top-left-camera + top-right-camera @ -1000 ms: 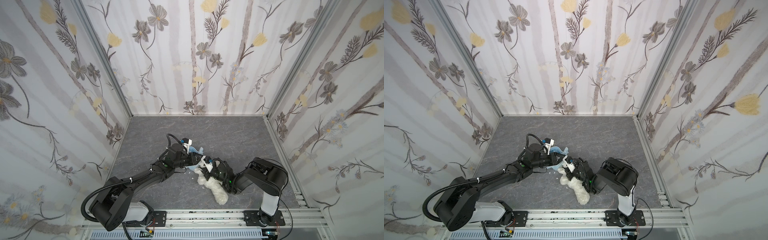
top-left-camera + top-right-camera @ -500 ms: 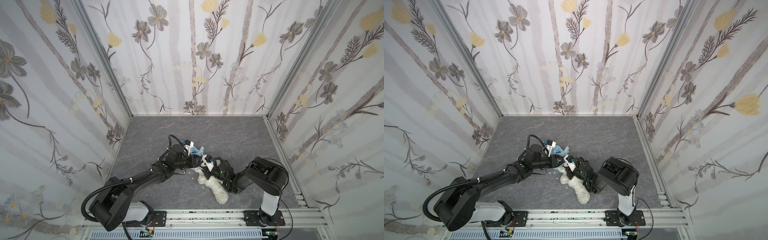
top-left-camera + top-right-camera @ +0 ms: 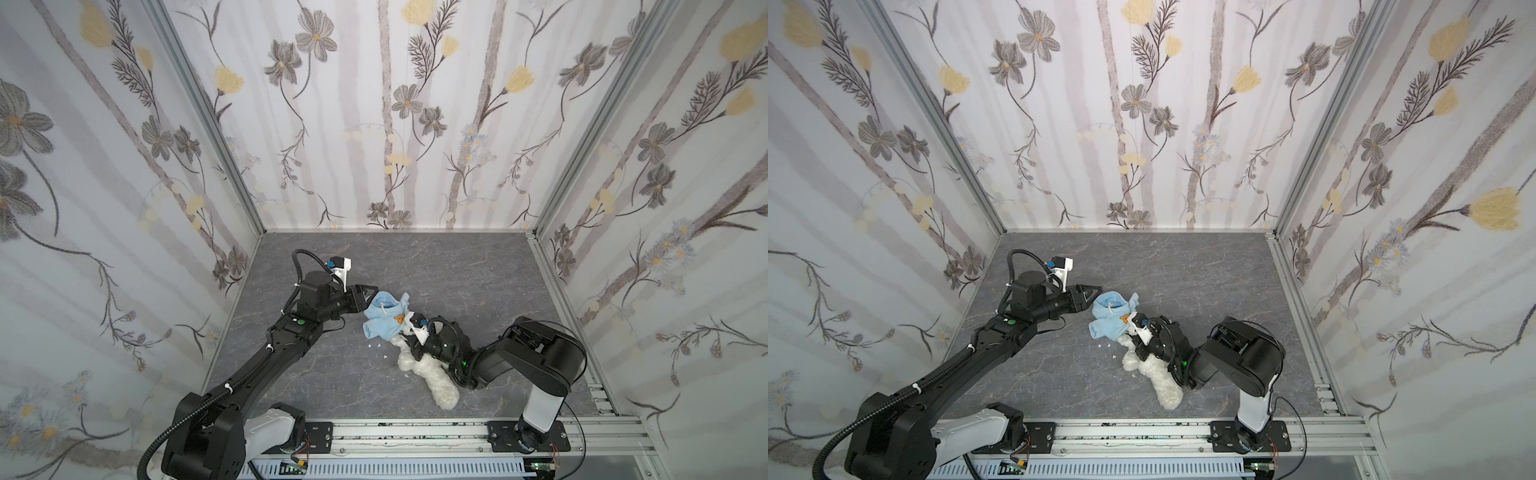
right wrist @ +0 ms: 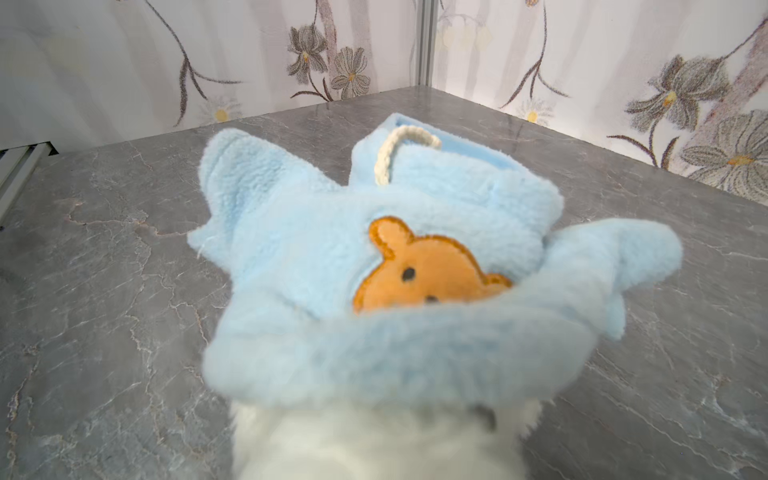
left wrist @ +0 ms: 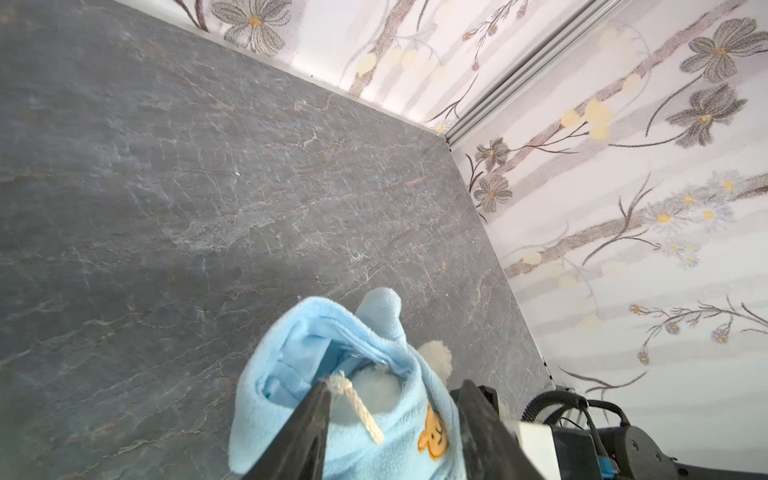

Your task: Dress the teddy bear

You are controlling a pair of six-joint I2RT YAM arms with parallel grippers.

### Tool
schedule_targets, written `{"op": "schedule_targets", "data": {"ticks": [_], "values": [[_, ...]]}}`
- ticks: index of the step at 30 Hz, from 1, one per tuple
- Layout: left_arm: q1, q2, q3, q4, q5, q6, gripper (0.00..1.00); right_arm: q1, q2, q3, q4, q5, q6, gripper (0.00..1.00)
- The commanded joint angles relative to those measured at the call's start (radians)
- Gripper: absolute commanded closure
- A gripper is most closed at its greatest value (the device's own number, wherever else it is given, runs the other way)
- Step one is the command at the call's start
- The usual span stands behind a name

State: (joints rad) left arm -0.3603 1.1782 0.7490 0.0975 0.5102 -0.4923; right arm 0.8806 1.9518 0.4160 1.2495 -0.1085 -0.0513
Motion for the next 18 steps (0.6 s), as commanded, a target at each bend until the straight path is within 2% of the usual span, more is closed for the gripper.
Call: {"op": "schedule_targets", "data": {"ticks": [1, 7, 12, 18], "values": [[0.007, 0.043, 0.066, -0.128, 0.050, 0.086, 0.58, 0.017, -0.038, -0.001, -0.109, 0.039, -0.115, 0.95], [0.002, 0.163, 0.178, -0.368, 0.086, 0.257, 0.75, 0.043, -0.082, 0.004, -0.170, 0.059, -0.191, 0.95], [-0.021, 0.195, 0.177, -0.372, 0.104, 0.307, 0.76, 0.066, -0.093, 0.011, -0.187, 0.070, -0.234, 0.96], [-0.038, 0.234, 0.174, -0.377, 0.069, 0.399, 0.75, 0.078, -0.099, 0.005, -0.182, 0.064, -0.252, 0.96]]}}
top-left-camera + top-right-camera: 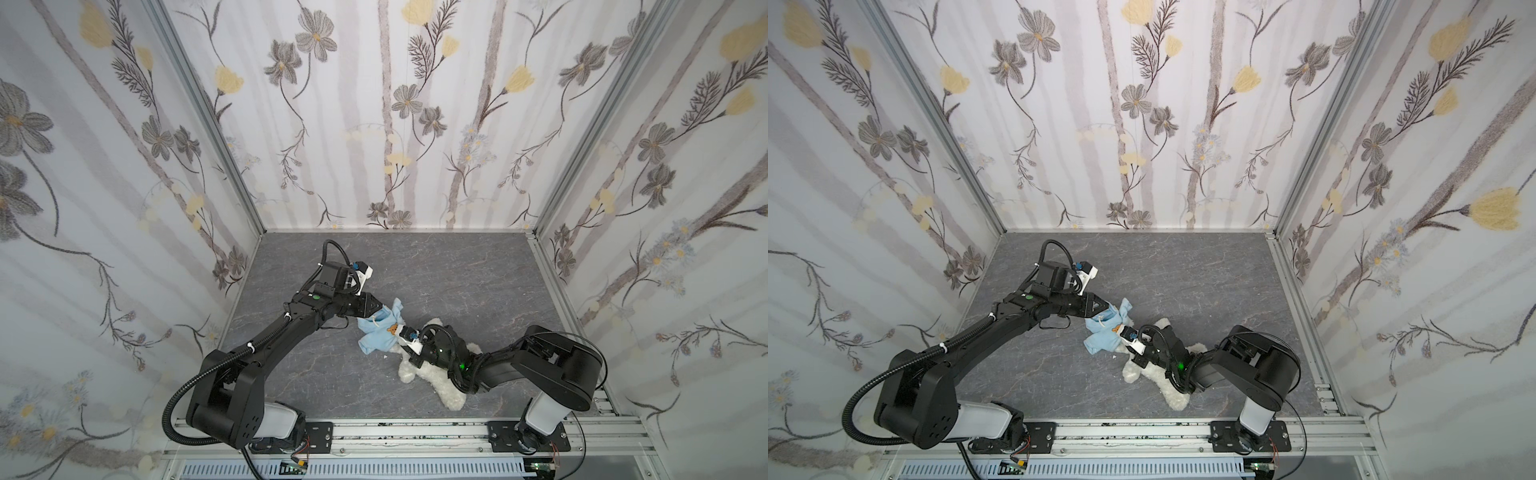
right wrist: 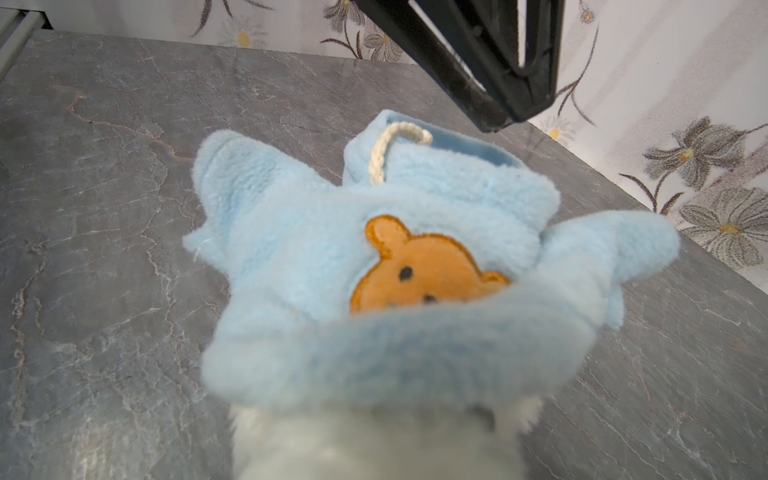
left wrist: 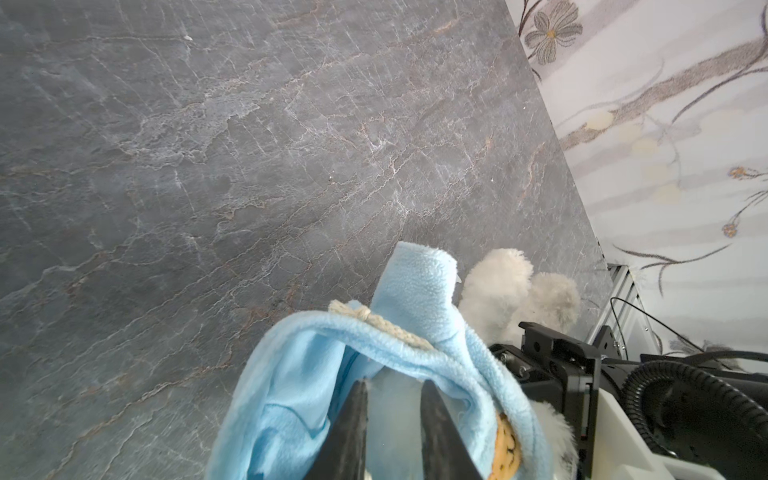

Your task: Dress the teddy bear

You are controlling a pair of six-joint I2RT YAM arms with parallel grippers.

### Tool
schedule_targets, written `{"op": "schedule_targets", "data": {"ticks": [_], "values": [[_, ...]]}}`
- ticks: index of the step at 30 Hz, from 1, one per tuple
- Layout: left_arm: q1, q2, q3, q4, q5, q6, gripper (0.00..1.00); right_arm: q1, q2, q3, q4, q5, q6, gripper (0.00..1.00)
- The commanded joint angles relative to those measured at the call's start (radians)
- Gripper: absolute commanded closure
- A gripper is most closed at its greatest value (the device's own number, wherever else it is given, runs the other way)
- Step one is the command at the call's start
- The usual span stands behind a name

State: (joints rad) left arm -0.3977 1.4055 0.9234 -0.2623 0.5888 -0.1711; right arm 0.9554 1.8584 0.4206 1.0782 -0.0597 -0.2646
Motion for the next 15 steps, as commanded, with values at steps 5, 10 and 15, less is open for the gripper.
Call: {"op": "schedule_targets", "data": {"ticks": [5, 10, 15], "values": [[-0.006, 0.020, 0.001, -0.020, -0.013, 0.134, 0.74, 0.012, -0.005, -0.004, -0.002, 0.019, -0.051, 0.96], [-0.010, 0.033, 0.006, -0.025, 0.004, 0.187, 0.73, 0.019, -0.002, -0.005, -0.005, 0.024, -0.065, 0.96], [-0.011, 0.038, -0.004, -0.041, 0.002, 0.252, 0.72, 0.025, 0.001, -0.002, -0.004, 0.027, -0.076, 0.97]]}}
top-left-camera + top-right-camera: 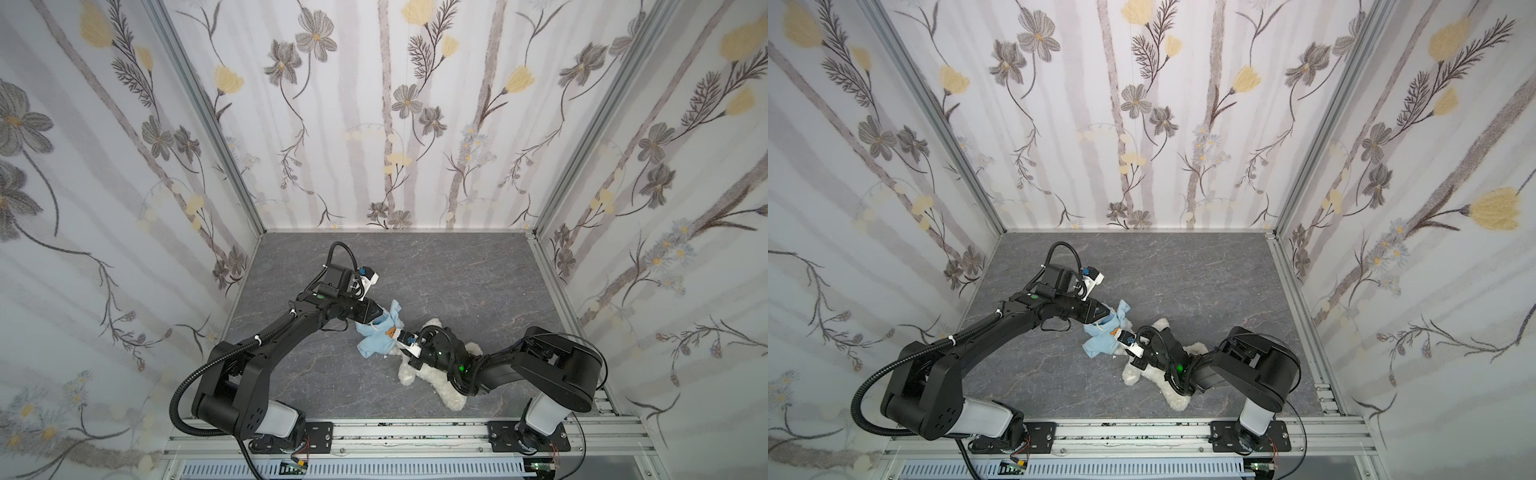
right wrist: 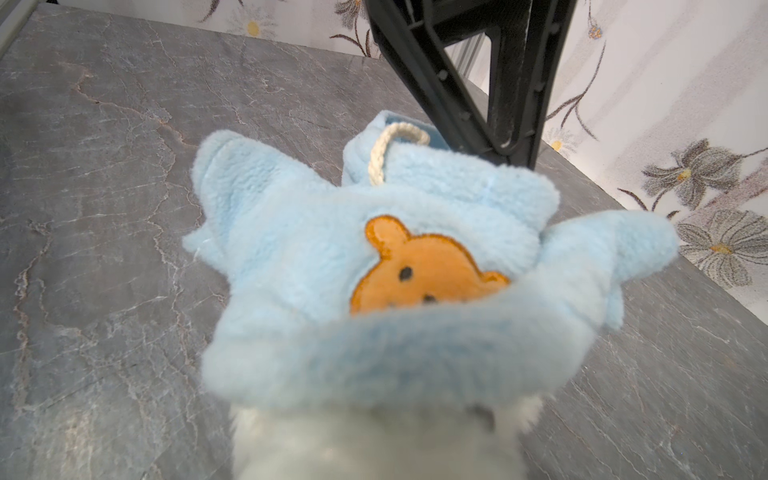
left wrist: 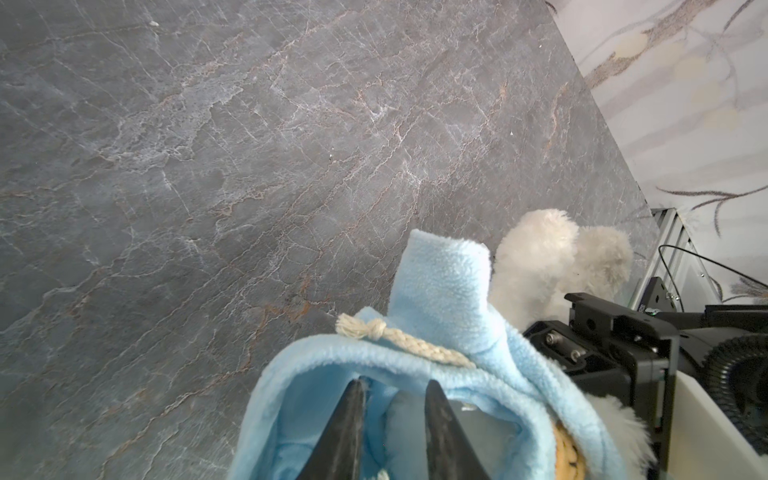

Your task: Dress the teddy bear

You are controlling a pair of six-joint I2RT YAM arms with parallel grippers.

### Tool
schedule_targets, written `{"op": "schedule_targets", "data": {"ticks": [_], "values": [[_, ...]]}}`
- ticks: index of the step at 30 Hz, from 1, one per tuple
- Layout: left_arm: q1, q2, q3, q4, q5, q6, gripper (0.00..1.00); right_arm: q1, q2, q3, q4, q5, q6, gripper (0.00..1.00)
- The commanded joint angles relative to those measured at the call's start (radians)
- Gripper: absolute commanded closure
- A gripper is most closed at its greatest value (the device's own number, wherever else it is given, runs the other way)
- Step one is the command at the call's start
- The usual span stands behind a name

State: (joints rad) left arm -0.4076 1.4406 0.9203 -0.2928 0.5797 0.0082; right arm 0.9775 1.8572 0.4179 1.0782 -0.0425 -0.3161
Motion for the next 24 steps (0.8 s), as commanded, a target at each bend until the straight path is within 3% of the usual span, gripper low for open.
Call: {"op": "schedule_targets", "data": {"ticks": [1, 8, 24], "values": [[-0.002, 0.003, -0.004, -0.014, 0.018, 0.088, 0.72, 0.004, 0.003, 0.000, -0.007, 0.010, -0.027, 0.97], [-0.004, 0.027, -0.006, -0.037, 0.080, 0.159, 0.70, 0.009, 0.002, -0.002, -0.005, 0.021, -0.040, 0.96], [-0.015, 0.051, -0.022, -0.060, 0.175, 0.178, 0.62, 0.013, -0.003, -0.010, 0.017, 0.024, -0.054, 0.97]]}}
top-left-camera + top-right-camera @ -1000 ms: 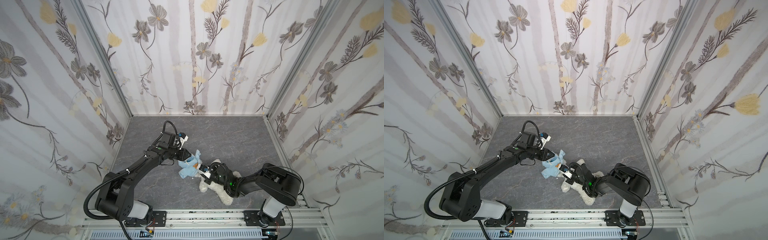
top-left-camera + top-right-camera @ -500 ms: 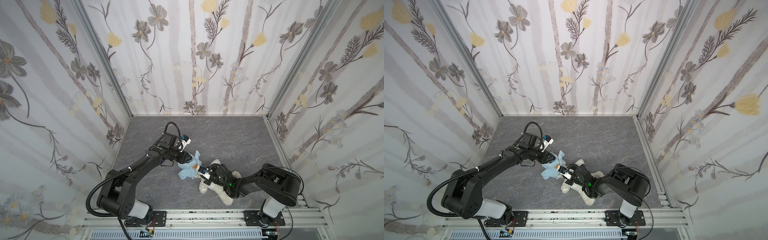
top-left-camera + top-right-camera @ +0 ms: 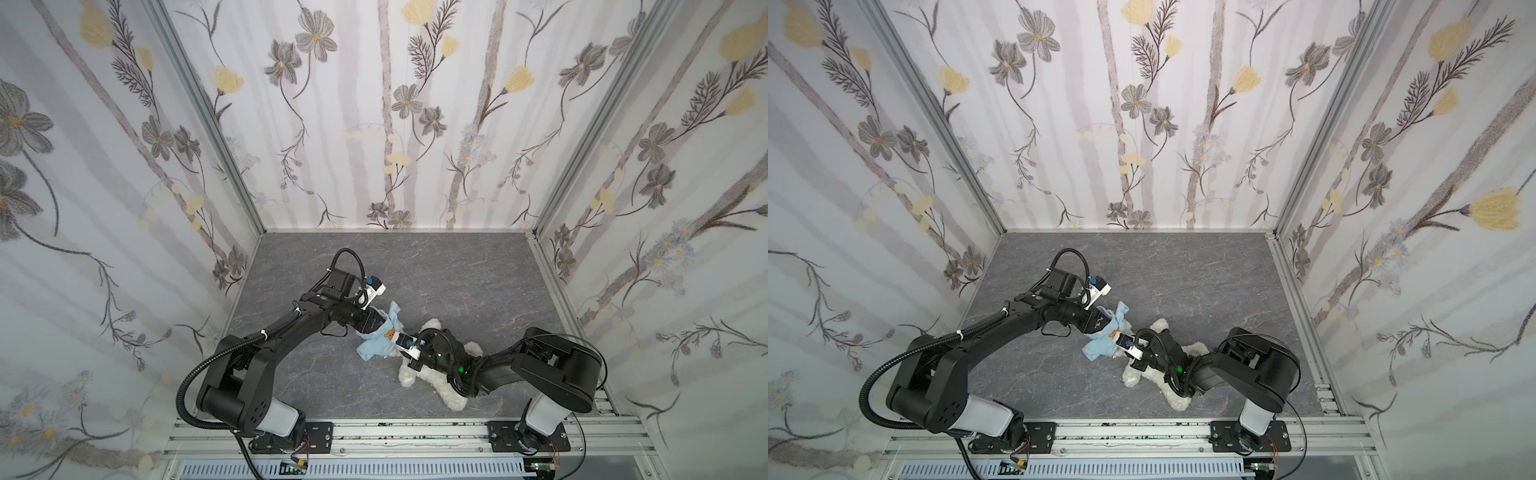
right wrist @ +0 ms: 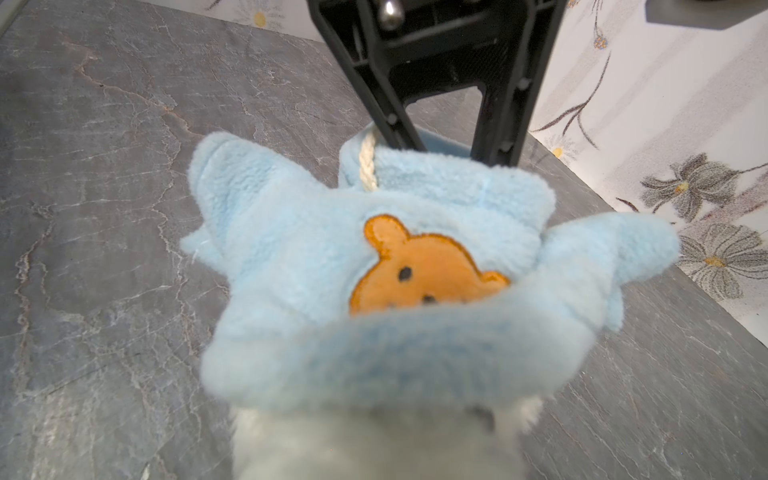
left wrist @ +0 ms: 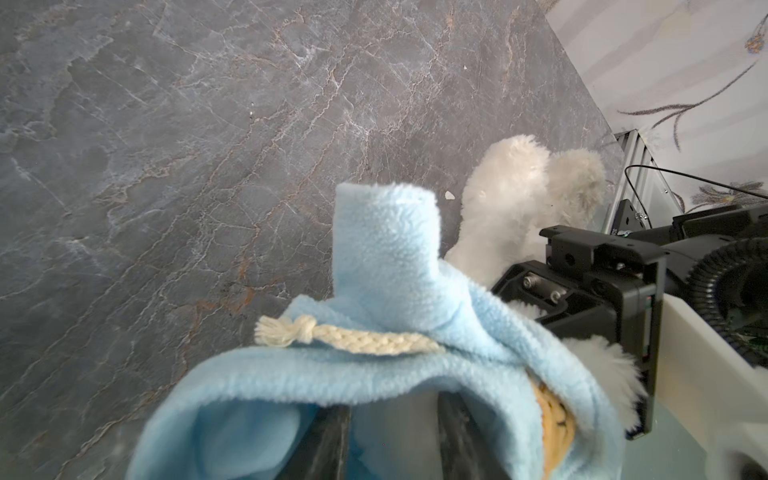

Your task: Dress the teddy bear

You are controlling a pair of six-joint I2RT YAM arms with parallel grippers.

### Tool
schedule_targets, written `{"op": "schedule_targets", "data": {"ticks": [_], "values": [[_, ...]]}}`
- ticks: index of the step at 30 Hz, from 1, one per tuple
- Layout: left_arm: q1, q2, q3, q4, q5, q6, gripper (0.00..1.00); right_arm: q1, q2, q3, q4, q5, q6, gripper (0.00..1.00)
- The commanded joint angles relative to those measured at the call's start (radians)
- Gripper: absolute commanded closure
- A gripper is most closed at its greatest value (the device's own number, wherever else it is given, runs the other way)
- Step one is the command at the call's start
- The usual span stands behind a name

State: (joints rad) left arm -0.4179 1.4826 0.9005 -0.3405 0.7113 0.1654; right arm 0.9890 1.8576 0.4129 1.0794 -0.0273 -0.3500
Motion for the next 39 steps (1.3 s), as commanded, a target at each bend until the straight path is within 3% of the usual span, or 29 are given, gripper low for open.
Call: {"op": "schedule_targets", "data": {"ticks": [1, 21, 31, 39], "values": [[-0.005, 0.012, -0.003, -0.012, 0.049, 0.020, 0.60, 0.003, -0.005, -0.006, 0.022, 0.009, -0.020, 0.97], [-0.052, 0.017, -0.037, -0.011, 0.149, -0.027, 0.37, 0.015, -0.097, -0.031, -0.010, 0.009, -0.180, 0.97], [-0.079, 0.037, -0.034, -0.002, 0.174, -0.064, 0.27, 0.010, -0.104, -0.025, 0.026, -0.010, -0.183, 0.97], [-0.090, 0.038, -0.039, 0.023, 0.194, -0.110, 0.27, 0.005, -0.091, -0.012, 0.049, -0.019, -0.178, 0.97]]}}
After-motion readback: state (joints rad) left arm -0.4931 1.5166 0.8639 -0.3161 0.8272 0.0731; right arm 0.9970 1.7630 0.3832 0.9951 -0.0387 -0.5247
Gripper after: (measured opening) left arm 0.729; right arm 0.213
